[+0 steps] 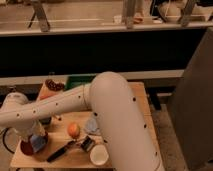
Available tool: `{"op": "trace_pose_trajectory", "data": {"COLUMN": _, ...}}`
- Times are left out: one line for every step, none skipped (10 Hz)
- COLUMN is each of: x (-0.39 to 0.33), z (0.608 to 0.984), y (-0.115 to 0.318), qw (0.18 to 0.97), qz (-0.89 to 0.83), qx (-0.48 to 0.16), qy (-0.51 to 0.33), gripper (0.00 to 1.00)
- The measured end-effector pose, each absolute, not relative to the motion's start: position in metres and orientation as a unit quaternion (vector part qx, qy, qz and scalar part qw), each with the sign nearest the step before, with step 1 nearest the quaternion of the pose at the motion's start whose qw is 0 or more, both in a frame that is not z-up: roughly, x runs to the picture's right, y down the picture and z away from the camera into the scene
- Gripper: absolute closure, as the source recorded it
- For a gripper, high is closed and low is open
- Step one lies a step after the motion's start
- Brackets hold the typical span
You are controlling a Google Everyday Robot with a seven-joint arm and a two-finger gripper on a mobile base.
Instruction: Wipe red bowl with sponge
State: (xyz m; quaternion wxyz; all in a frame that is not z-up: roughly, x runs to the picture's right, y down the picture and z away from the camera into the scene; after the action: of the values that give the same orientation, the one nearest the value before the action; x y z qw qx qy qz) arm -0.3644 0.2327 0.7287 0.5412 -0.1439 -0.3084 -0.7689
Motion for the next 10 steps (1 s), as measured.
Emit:
{"op": "trace_pose_trajectory", "data": {"x": -0.365, "z": 0.732, "y": 0.235, "qw": 0.541, "qz": -0.767, "qx": -0.145, "qy": -0.314, "gripper": 0.39}}
{"op": "trace_pose_trajectory", "data": {"x": -0.366, "z": 0.734, "y": 0.238, "qw": 0.539, "qz": -0.766, "qx": -0.147, "qy": -0.317, "gripper": 0.39}}
{"op": "trace_pose_trajectory", "data": {"x": -0.367, "z": 0.736, "y": 0.241, "qw": 0.538, "qz": -0.765, "qx": -0.149, "qy": -0.320, "gripper": 0.39}}
{"op": "trace_pose_trajectory", "data": {"x": -0.368, "z": 0.737, "y": 0.242, "qw": 0.537, "qz": -0.766, "qx": -0.150, "qy": -0.320, "gripper": 0.39}}
{"op": "trace_pose_trajectory", "data": {"x": -0.368, "z": 0.739, "y": 0.245, "qw": 0.536, "qz": -0.767, "qx": -0.151, "qy": -0.320, "gripper": 0.39}}
{"op": "trace_pose_trajectory", "data": {"x": -0.369, "z": 0.741, "y": 0.247, "qw": 0.536, "qz": -0.767, "qx": -0.153, "qy": -0.319, "gripper": 0.39}}
{"op": "trace_pose_trajectory", "data": {"x": -0.369, "z": 0.743, "y": 0.248, "qw": 0.535, "qz": -0.767, "qx": -0.153, "qy": -0.318, "gripper": 0.39}}
{"op": "trace_pose_trajectory", "data": {"x": -0.370, "z": 0.744, "y": 0.249, "qw": 0.535, "qz": -0.767, "qx": -0.154, "qy": -0.318, "gripper": 0.39}}
{"op": "trace_pose_trajectory", "data": {"x": -0.370, "z": 0.746, "y": 0.251, "qw": 0.535, "qz": -0.767, "qx": -0.155, "qy": -0.318, "gripper": 0.39}}
{"op": "trace_pose_trajectory", "data": {"x": -0.370, "z": 0.748, "y": 0.252, "qw": 0.535, "qz": -0.767, "qx": -0.156, "qy": -0.318, "gripper": 0.39}}
